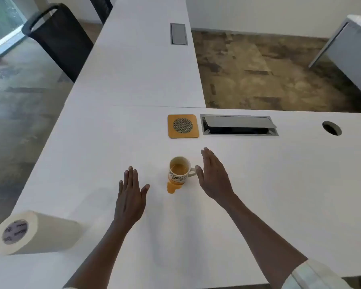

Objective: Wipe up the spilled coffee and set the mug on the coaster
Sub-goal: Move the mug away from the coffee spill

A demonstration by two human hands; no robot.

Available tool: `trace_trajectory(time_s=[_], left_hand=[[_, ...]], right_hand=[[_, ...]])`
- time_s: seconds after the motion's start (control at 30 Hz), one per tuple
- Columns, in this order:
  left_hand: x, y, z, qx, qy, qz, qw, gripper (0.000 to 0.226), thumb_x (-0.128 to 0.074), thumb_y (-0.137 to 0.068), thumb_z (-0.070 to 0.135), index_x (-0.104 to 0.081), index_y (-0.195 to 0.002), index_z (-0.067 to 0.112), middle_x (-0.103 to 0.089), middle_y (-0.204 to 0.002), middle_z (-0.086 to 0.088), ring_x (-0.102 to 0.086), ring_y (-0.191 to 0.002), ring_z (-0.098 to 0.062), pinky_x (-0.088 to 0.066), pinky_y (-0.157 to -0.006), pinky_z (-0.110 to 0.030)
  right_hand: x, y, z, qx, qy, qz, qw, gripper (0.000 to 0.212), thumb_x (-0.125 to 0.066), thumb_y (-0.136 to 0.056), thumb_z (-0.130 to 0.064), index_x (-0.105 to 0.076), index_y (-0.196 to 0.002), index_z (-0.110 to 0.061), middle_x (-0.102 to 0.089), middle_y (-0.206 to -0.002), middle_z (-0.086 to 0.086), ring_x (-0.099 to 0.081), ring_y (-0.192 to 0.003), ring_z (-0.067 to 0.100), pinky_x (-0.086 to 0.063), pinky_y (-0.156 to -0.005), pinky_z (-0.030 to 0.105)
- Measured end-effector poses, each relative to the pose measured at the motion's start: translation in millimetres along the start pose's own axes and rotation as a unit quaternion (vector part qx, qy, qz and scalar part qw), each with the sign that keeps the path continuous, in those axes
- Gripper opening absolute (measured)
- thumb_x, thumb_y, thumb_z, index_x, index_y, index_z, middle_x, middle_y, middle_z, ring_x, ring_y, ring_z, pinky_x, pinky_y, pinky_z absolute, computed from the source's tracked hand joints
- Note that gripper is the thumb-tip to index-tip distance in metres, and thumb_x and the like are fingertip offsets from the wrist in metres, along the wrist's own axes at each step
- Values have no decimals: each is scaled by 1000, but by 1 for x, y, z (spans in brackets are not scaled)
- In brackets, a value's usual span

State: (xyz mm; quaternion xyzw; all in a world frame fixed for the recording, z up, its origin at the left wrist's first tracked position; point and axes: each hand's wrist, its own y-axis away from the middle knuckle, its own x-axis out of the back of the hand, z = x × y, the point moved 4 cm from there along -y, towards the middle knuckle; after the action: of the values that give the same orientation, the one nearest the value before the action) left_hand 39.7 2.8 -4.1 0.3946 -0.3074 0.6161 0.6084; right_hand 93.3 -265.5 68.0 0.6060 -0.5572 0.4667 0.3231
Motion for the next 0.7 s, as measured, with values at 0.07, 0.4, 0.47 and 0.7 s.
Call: trace_trajectory(time_s=[0.07, 0.4, 0.47, 0.7], left_hand=[[-11, 0, -9, 19, -24, -3, 1000, 83, -15, -97, 59, -2, -160, 6, 7, -169, -5, 9, -156, -18, 0, -128, -41], [-74, 14, -46, 65, -57, -48, 995, 90, -4, -94, 69, 3, -160, 8, 13, -169, -4, 14, -155, -18, 1, -127, -46], [-81, 16, -49, 66, -70, -46, 994, 87, -5, -95, 66, 6, -159, 8, 17, -168, -3, 16, -155, -18, 0, -127, -46], [-88, 16, -50, 61, -109, -8, 992, 84, -13, -97, 62, 4, -160, 9, 10, -170, -4, 8, -157, -19, -6, -127, -45]], right_hand=[[-11, -2, 3, -10, -24, -20, 999, 54, -39, -102, -36, -27, -149, -11, -25, -159, 11, -21, -147, 25, -29, -116, 40], [-68, -3, 26, -111, -176, -134, 969, 47, -35, -102, -41, -33, -145, -21, -29, -153, 4, -20, -142, 21, -29, -106, 35], [-76, -7, 30, -116, -195, -142, 963, 41, -33, -101, -45, -44, -135, -25, -44, -137, 0, -34, -129, 18, -31, -97, 31], [-72, -23, 38, -134, -250, -179, 942, 29, -38, -103, -32, -59, -96, -14, -64, -88, -9, -58, -82, 8, -47, -74, 24]])
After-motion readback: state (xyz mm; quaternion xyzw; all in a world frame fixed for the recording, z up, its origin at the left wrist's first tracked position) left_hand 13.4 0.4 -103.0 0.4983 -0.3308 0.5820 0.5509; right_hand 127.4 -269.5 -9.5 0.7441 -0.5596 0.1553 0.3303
